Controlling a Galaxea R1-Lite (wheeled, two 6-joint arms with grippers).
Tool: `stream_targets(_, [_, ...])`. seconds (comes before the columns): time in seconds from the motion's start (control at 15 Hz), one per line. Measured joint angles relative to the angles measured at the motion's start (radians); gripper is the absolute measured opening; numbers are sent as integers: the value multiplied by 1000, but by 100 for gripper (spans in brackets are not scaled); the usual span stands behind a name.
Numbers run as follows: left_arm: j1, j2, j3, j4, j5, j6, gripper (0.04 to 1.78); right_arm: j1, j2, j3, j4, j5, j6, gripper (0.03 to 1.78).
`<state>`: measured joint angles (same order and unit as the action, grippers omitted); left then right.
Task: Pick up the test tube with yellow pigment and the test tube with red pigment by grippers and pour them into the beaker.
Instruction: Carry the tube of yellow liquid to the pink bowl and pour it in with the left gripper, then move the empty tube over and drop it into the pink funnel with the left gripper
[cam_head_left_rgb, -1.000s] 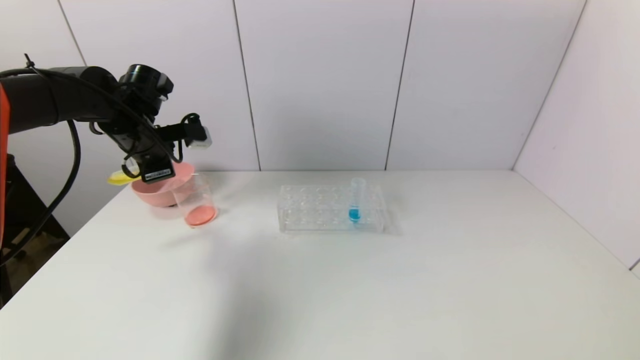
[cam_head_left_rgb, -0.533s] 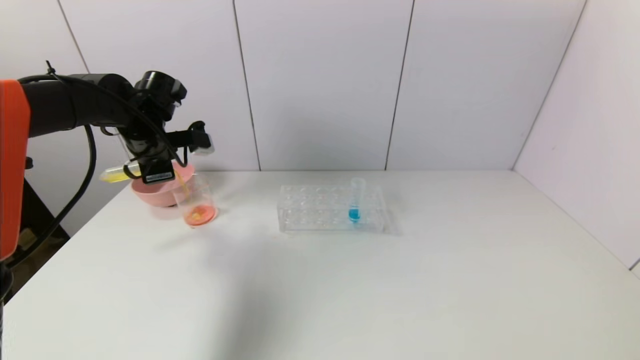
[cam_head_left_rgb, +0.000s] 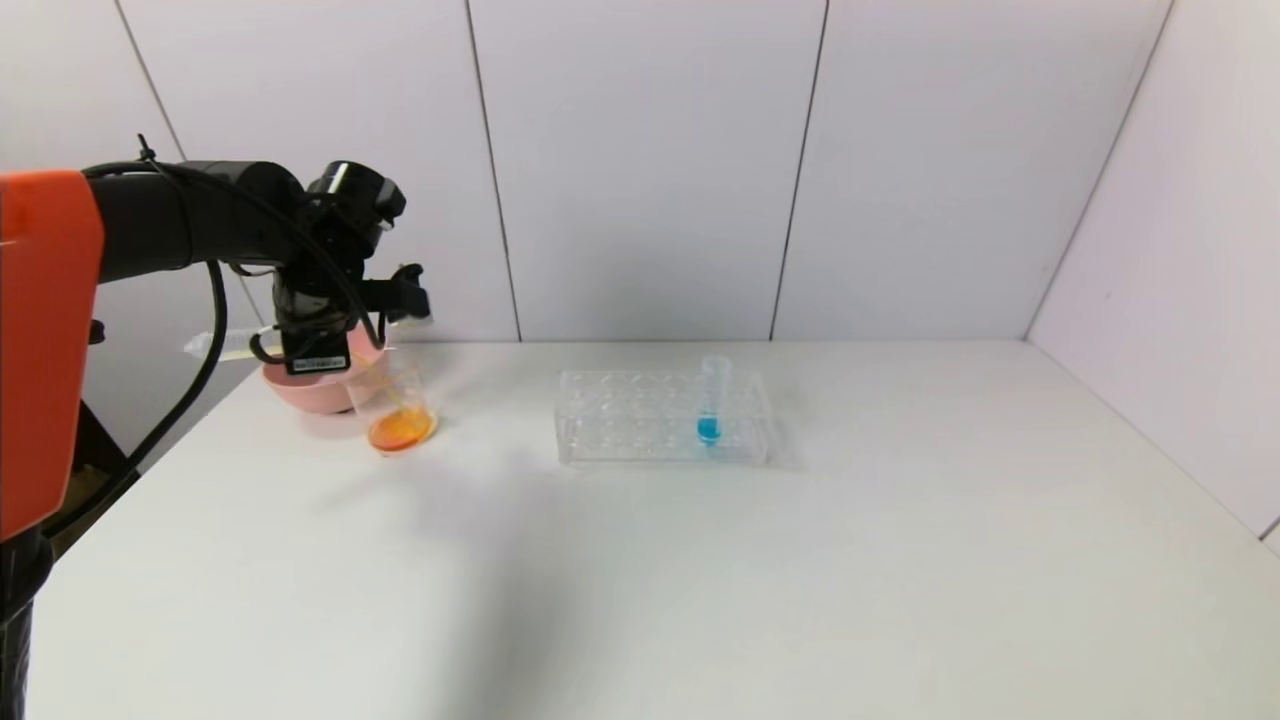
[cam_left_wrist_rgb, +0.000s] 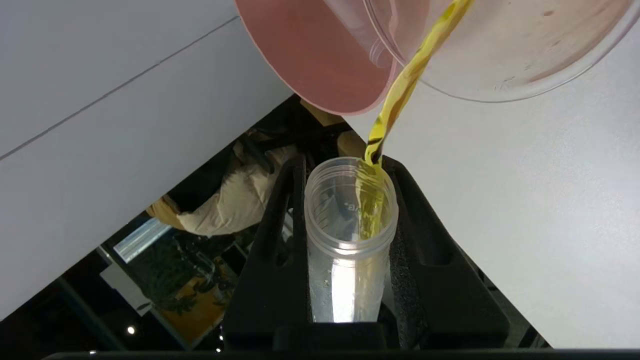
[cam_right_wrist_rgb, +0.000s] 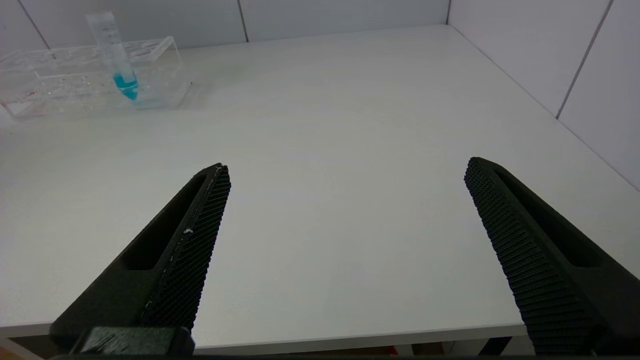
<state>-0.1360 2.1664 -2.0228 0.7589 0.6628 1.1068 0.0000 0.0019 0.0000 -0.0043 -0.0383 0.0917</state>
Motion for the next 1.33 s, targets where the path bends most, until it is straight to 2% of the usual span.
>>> stream_targets(0.33, [-23,9,1,6,37,10,46,0,0,0,0,0,0,171])
stream_targets(0.67, [-35,7,4,7,36,10,46,0,0,0,0,0,0,171])
stream_targets(0.87, [-32,-13,19,7,6,0,46,0,0,0,0,0,0,171])
stream_targets(1.13, [-6,-68,29,32,-193,-96,46,0,0,0,0,0,0,171])
stream_targets(1.33, [41,-114,34,14,-383,-283,46,0,0,0,0,0,0,171])
